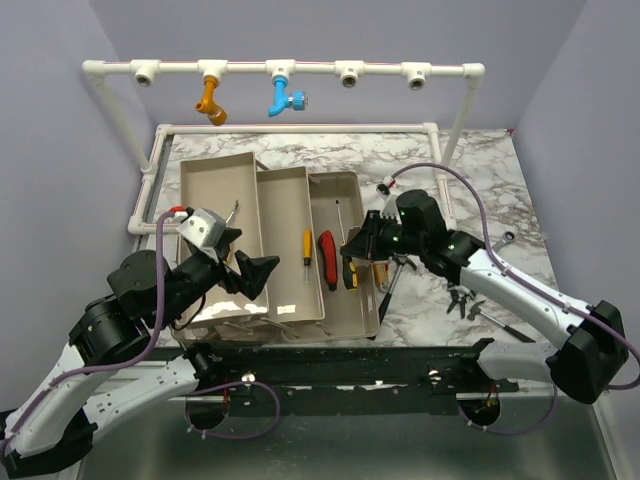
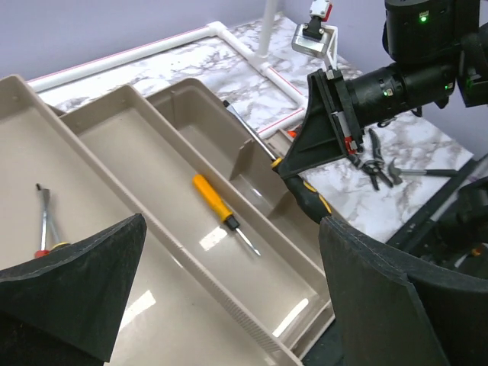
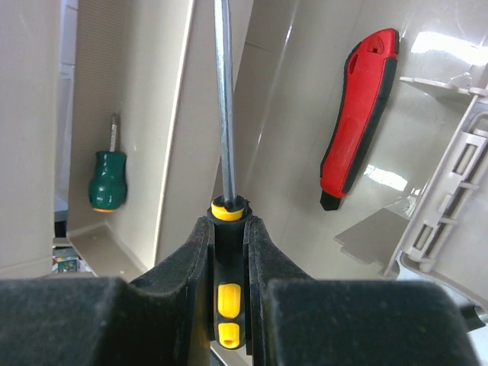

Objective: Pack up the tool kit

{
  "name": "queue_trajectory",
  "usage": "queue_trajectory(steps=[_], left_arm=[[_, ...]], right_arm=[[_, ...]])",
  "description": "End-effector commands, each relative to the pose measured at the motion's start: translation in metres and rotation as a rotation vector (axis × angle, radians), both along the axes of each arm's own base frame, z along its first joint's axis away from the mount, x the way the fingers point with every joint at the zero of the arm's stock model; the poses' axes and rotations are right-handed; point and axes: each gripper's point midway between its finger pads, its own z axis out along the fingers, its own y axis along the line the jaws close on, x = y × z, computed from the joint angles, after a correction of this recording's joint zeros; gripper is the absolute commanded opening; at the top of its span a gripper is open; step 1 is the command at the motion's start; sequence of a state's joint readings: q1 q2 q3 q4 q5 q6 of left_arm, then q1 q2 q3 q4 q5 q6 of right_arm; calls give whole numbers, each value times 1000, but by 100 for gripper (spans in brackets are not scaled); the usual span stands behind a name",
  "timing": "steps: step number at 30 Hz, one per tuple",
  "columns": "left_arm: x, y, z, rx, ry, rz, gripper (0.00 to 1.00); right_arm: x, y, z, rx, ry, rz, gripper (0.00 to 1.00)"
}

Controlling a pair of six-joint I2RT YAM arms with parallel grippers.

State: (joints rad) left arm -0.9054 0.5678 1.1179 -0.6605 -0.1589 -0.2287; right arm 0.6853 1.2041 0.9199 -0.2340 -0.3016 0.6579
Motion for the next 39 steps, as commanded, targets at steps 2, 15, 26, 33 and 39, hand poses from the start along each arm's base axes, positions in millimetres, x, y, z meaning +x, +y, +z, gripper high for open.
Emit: queue_trajectory(steps=[2,15,26,33,39], left_arm=[[14,11,-12,89,-68,68,99],[-2,-14,-15,32,-133,-100,99],[-12,-14,-15,-3,-152,-141,99],[-14,-18,-18,-3,-145,-159,99],[-18,-22,-22,-11,-158,-195,98]], right_arm=[[2,13,-7,-69,7,19,1],[-8,35,-78,-149,185,-41,6],[2,7,-42,-213,81,-153,46],[-1,-32,-29,-273,58,-287,52],[-20,-85,-33,-305,54,-439,52]])
